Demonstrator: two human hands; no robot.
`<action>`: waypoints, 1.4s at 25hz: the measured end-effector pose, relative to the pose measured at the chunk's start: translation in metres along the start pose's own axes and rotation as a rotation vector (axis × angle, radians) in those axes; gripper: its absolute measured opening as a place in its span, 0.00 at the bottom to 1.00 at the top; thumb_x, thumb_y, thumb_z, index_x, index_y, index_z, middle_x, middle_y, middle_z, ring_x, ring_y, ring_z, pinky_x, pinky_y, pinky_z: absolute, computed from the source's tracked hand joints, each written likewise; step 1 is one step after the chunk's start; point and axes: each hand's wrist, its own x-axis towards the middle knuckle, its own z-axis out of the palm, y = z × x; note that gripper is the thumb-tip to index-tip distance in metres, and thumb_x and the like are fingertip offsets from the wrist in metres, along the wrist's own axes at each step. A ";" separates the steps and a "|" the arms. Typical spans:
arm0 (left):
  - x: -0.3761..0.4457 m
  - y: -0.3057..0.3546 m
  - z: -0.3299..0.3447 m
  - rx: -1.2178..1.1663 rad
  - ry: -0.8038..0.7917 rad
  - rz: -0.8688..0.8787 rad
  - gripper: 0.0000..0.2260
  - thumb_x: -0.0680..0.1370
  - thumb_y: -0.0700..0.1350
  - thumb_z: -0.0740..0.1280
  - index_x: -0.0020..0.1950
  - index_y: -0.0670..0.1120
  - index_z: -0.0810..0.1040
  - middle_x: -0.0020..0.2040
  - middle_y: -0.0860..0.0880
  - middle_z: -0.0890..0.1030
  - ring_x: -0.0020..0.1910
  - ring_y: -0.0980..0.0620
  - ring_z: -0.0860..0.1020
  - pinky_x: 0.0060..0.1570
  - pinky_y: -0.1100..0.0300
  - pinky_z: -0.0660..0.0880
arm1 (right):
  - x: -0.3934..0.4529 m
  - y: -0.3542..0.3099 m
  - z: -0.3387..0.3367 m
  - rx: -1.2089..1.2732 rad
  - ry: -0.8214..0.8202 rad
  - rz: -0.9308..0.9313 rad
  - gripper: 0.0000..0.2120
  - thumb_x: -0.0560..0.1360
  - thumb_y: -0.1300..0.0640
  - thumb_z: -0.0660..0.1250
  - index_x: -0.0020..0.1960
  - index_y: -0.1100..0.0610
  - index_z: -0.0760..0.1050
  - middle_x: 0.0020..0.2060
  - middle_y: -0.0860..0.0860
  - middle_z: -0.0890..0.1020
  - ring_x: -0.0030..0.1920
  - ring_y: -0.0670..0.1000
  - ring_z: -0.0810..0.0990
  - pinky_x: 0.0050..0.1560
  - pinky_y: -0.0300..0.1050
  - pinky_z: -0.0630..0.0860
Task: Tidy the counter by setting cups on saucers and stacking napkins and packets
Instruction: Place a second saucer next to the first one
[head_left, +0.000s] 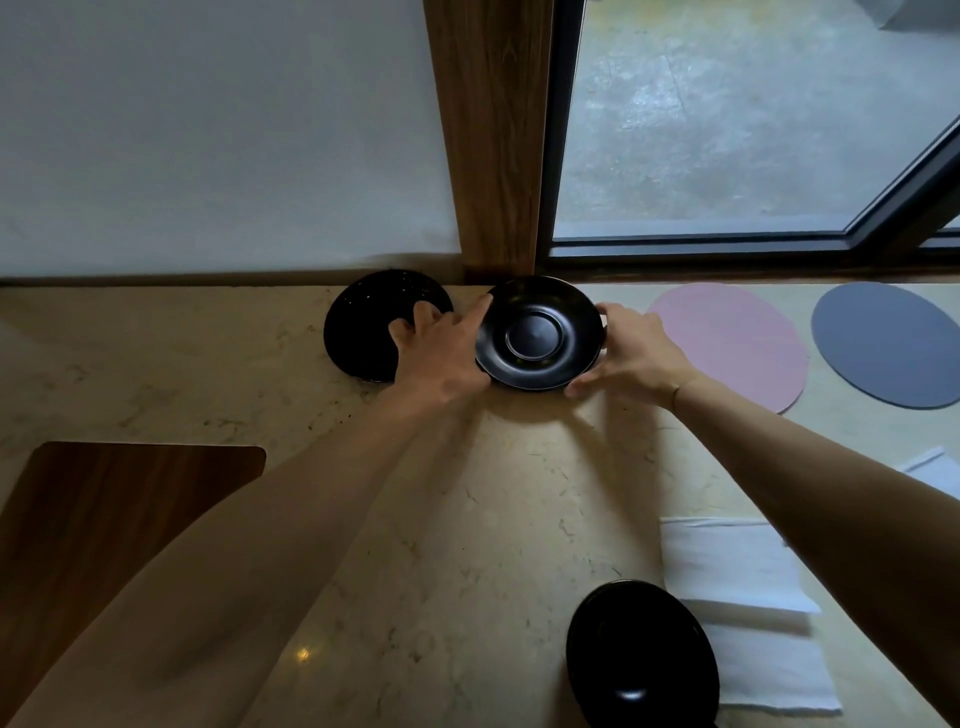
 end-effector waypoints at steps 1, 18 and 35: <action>0.000 0.000 -0.001 0.004 0.003 0.004 0.37 0.73 0.53 0.67 0.77 0.59 0.51 0.59 0.49 0.76 0.64 0.42 0.62 0.59 0.42 0.57 | 0.001 0.000 0.001 -0.001 -0.004 0.001 0.49 0.47 0.40 0.81 0.64 0.50 0.69 0.56 0.50 0.78 0.61 0.59 0.71 0.60 0.59 0.72; 0.006 -0.015 -0.004 0.017 -0.011 -0.009 0.39 0.70 0.53 0.68 0.76 0.62 0.50 0.61 0.49 0.74 0.68 0.40 0.60 0.67 0.34 0.46 | 0.011 -0.003 0.009 -0.046 0.011 -0.048 0.47 0.53 0.45 0.83 0.68 0.52 0.67 0.58 0.53 0.77 0.62 0.60 0.68 0.57 0.55 0.70; 0.001 -0.019 -0.002 0.024 -0.013 -0.013 0.41 0.70 0.65 0.67 0.77 0.59 0.50 0.70 0.48 0.68 0.72 0.40 0.57 0.68 0.32 0.40 | -0.003 -0.007 0.007 -0.249 0.052 -0.064 0.46 0.62 0.40 0.77 0.72 0.50 0.58 0.61 0.56 0.73 0.62 0.60 0.67 0.53 0.55 0.69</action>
